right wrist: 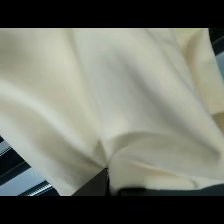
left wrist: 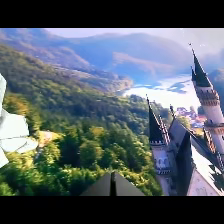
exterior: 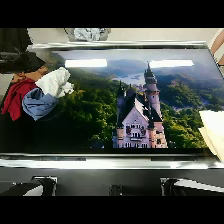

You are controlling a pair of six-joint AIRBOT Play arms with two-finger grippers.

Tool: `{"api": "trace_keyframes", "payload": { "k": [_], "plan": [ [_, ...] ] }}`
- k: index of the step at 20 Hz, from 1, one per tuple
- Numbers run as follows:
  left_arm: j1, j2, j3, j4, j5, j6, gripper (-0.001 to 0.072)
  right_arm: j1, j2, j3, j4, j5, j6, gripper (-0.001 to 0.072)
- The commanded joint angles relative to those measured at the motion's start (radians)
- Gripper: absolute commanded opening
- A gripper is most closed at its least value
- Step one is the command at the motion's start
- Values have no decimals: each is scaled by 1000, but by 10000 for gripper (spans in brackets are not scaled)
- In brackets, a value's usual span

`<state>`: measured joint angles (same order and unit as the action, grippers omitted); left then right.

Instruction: Fold the shirts.

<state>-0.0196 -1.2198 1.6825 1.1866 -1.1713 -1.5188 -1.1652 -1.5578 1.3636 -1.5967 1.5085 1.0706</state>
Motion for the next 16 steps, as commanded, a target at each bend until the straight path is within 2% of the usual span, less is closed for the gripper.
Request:
{"api": "trace_keyframes", "payload": {
  "k": [1, 2, 3, 4, 6, 8, 10, 12, 13, 14, 15, 16],
  "plan": [
    [-1, -1, 0, 0, 0, 0, 32, 0, -18, -18, -30, -13, 47, 69],
    [-1, -1, 0, 0, 1, 0, 32, 0, -19, -17, -31, -11, 49, 322],
    [-1, -1, 0, 0, 1, 0, 32, 0, -15, -2, -34, -2, 8, 689],
    [-1, 0, 1, 0, 2, 0, 32, 4, -11, 43, -42, 31, -45, 701],
    [-1, -1, 10, 0, 18, 1, 30, 30, -9, 230, -43, 22, -32, 704],
    [-3, -8, 42, 32, 71, 0, 28, 114, -8, 492, 1, -95, -79, 702],
    [-29, -61, 125, 194, 60, -30, 27, 282, -7, 718, 24, -269, -158, 696],
    [-81, -161, 221, 474, -58, -122, 27, 487, 21, 761, 72, -367, -145, 696],
    [-107, -213, 240, 594, -116, -142, 30, 595, 26, 746, 77, -341, -122, 696],
    [-121, -255, 237, 650, -166, -143, 38, 706, 24, 704, 68, -277, -111, 696],
    [-125, -298, 229, 645, -237, -148, 212, 791, 23, 639, 69, -196, -92, 697],
    [-125, -333, 213, 623, -334, -181, 566, 860, 13, 565, 94, -82, -67, 697]
  ]
}}
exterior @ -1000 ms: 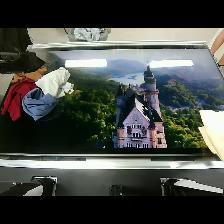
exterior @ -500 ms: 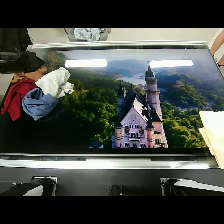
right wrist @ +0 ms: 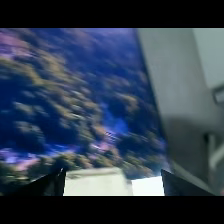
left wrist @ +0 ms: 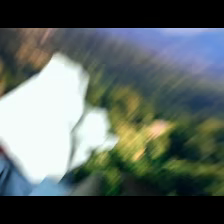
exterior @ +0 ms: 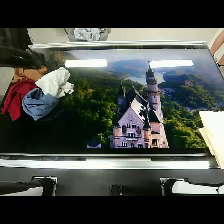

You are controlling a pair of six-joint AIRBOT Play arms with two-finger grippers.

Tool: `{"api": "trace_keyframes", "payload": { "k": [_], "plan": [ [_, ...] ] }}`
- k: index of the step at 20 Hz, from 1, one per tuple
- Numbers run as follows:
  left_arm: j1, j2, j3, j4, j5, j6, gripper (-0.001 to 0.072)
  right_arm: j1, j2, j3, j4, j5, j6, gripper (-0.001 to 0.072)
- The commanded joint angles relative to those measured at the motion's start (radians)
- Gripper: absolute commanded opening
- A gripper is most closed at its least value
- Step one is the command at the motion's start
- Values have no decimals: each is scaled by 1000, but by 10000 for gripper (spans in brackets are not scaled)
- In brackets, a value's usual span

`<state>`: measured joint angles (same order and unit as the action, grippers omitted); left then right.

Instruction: Fold the shirts.

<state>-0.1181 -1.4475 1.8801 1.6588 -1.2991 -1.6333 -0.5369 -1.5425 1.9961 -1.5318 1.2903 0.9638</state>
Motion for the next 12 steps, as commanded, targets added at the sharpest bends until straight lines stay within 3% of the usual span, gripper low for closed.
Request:
{"api": "trace_keyframes", "payload": {
  "k": [1, 3, 6, 12],
  "plan": [
    [-27, -134, -18, 107, -320, -70, 709, 277, -17, -136, 72, 241, 44, 698],
    [-27, -113, -185, 8, -328, -13, 711, 325, -23, -310, 154, 307, 42, 696],
    [-27, -4, -418, -45, -89, -64, 711, 343, -13, -471, 167, 282, 54, 695],
    [-27, 2, -440, -44, -53, -77, 711, 343, -12, -488, 141, 279, 69, 695]
  ]
}}
